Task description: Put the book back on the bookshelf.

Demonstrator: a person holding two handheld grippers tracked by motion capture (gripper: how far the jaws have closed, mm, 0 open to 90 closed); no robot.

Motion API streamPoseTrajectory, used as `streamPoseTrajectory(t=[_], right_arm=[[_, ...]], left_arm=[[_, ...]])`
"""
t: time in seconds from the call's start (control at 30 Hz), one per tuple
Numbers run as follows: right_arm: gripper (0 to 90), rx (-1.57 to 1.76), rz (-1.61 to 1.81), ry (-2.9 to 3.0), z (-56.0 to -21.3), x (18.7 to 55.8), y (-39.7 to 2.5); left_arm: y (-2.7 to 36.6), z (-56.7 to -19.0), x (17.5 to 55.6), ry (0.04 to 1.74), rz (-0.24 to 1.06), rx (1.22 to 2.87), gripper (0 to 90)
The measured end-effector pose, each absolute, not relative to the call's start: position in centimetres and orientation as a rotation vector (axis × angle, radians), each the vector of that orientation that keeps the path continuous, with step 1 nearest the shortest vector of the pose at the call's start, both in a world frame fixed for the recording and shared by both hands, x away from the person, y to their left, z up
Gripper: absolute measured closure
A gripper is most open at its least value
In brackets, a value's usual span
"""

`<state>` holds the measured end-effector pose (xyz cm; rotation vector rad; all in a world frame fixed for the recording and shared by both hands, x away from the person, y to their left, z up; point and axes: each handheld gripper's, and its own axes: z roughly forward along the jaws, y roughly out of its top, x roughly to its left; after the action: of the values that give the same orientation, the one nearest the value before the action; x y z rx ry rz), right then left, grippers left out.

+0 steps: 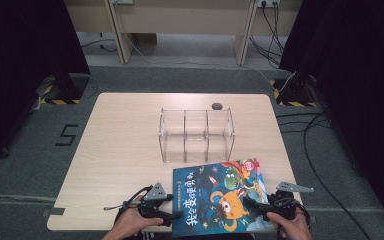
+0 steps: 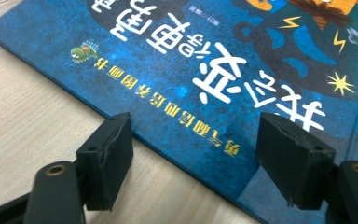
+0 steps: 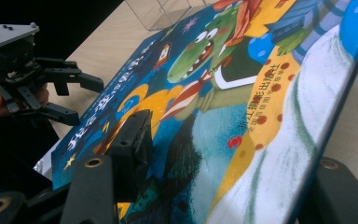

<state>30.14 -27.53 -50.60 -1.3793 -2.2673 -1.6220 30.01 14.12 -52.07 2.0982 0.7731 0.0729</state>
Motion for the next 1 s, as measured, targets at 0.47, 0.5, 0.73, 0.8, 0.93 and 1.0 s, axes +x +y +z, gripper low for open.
streamPoseTrajectory(t=[0.47, 0.5, 0.73, 0.8, 0.93, 1.0], right_arm=[[43.8, -1.186, -1.803, -2.434, -49.2, 29.0, -27.5], [43.8, -1.181, -1.810, -2.437, -49.2, 29.0, -27.5], [43.8, -1.047, -1.886, -2.519, -48.4, 28.8, -27.7], [43.8, -1.059, -1.878, -2.513, -48.5, 28.9, -27.7], [43.7, -1.084, -1.859, -2.493, -48.7, 29.0, -27.8], [43.6, -1.088, -1.858, -2.487, -48.8, 29.1, -27.8]], left_arm=[[14.5, -51.9, 30.6, 0.823, -0.006, 2.071, 18.3], [14.5, -51.9, 30.6, 0.823, -0.008, 2.072, 17.4], [14.0, -51.9, 31.2, 0.806, -0.049, 2.071, 10.1], [13.9, -52.0, 31.3, 0.799, -0.058, 2.061, 10.1], [13.3, -52.2, 31.6, 0.789, -0.127, 2.015, 16.8], [13.1, -52.3, 31.8, 0.813, -0.155, 1.995, 18.7]])
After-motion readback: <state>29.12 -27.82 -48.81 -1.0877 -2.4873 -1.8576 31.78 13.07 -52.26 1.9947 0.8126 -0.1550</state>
